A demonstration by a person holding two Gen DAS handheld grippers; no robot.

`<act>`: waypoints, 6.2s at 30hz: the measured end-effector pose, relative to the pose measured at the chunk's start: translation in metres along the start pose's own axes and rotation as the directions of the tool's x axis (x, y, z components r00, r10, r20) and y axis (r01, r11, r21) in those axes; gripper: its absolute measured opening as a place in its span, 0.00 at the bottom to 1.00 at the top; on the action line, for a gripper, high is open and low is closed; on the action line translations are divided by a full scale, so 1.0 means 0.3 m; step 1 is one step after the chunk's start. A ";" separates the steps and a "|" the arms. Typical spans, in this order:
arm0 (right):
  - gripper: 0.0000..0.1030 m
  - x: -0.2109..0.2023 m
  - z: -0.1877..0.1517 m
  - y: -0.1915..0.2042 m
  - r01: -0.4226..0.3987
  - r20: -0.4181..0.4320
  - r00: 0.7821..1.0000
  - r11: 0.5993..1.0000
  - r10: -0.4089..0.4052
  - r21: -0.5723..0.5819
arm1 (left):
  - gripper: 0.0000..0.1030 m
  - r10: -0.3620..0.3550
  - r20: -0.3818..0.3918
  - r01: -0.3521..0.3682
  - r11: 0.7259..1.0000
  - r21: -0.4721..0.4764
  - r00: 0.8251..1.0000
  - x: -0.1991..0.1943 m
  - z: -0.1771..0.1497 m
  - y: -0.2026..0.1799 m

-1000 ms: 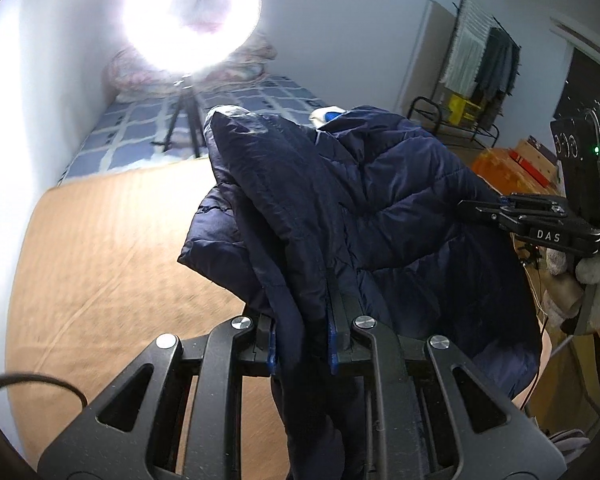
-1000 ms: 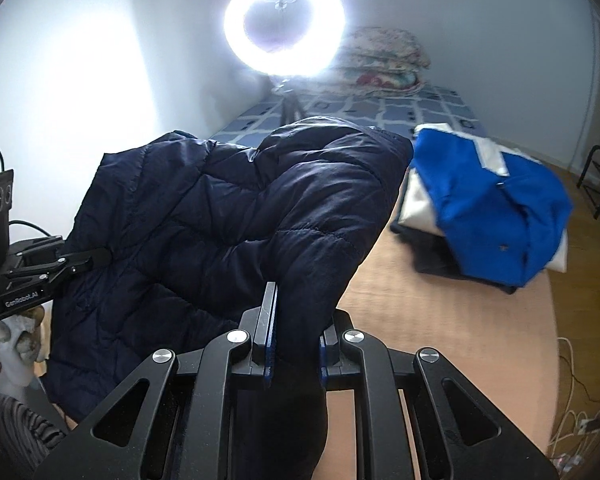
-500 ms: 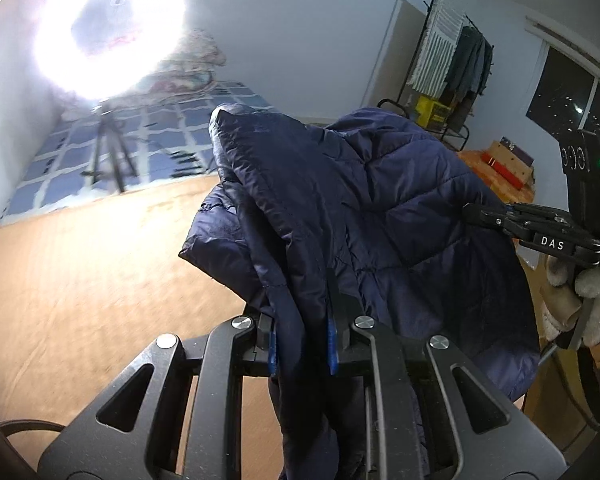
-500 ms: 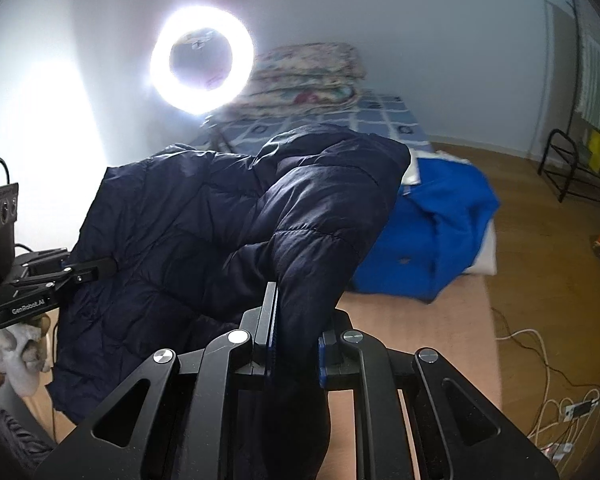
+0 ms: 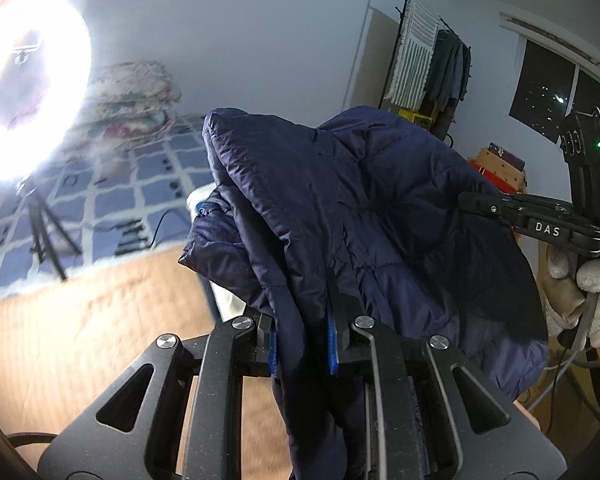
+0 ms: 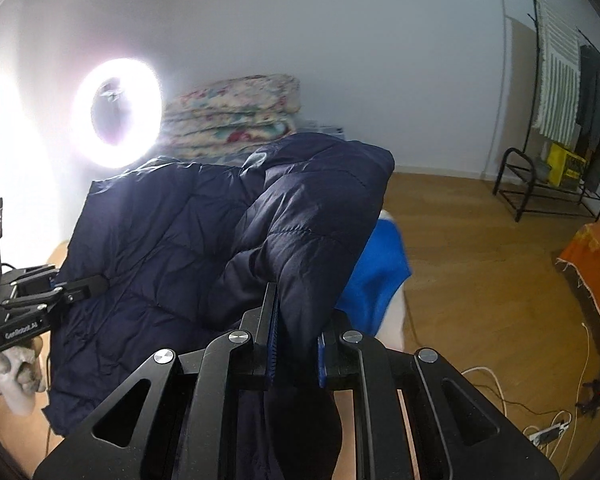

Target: Fold large clothes

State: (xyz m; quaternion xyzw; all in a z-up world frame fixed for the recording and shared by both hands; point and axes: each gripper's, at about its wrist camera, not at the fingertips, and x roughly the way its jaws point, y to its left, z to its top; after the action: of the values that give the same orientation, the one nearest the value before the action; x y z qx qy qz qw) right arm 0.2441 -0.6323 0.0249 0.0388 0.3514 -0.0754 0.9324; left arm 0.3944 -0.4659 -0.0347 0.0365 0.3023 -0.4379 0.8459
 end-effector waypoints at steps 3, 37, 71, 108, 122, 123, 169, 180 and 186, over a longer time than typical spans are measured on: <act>0.12 0.040 0.048 -0.041 0.020 0.005 1.000 1.000 -0.020 0.005 | 0.15 -0.002 0.009 0.002 1.000 0.001 1.000 0.062 0.058 -0.008; 0.17 0.547 0.153 -0.337 0.128 -0.094 0.988 0.991 -0.123 0.040 | 0.18 0.091 -0.045 -0.092 0.996 -0.012 0.995 0.570 0.179 0.072; 0.39 0.038 0.084 -0.031 0.208 0.031 0.977 0.975 -0.211 0.071 | 0.37 0.124 0.036 -0.124 0.992 0.005 0.992 -0.106 0.002 0.006; 0.69 -0.615 -0.431 0.548 0.163 0.169 0.970 0.984 -0.173 0.072 | 0.82 0.224 0.138 -0.227 0.974 0.004 0.965 -1.009 -0.513 -0.261; 0.78 -0.618 -0.503 0.574 0.184 0.175 0.965 0.979 -0.198 0.089 | 1.00 0.307 0.185 -0.311 0.950 -0.011 0.933 -1.041 -0.557 -0.252; 0.78 -0.618 -0.503 0.571 0.187 0.175 0.964 0.978 -0.200 0.091 | 1.00 0.314 0.166 -0.316 0.949 -0.013 0.935 -1.032 -0.558 -0.250; 0.78 -0.589 -0.532 0.584 0.168 0.137 0.974 0.981 -0.181 0.099 | 1.00 0.356 0.100 -0.360 0.933 0.023 0.929 -0.996 -0.616 -0.263; 0.78 -0.589 -0.532 0.582 0.168 0.136 0.974 0.981 -0.181 0.099 | 1.00 0.356 0.101 -0.360 0.933 0.024 0.929 -0.997 -0.616 -0.261; 0.78 -0.590 -0.532 0.582 0.168 0.137 0.974 0.981 -0.180 0.098 | 1.00 0.356 0.100 -0.360 0.933 0.025 0.929 -0.996 -0.617 -0.260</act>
State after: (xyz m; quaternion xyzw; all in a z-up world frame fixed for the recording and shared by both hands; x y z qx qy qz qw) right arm 0.0385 -0.4202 0.0254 0.0423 0.2813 -0.1745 0.9427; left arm 0.1165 -0.2386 -0.0071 0.0887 0.2410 -0.2840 0.9238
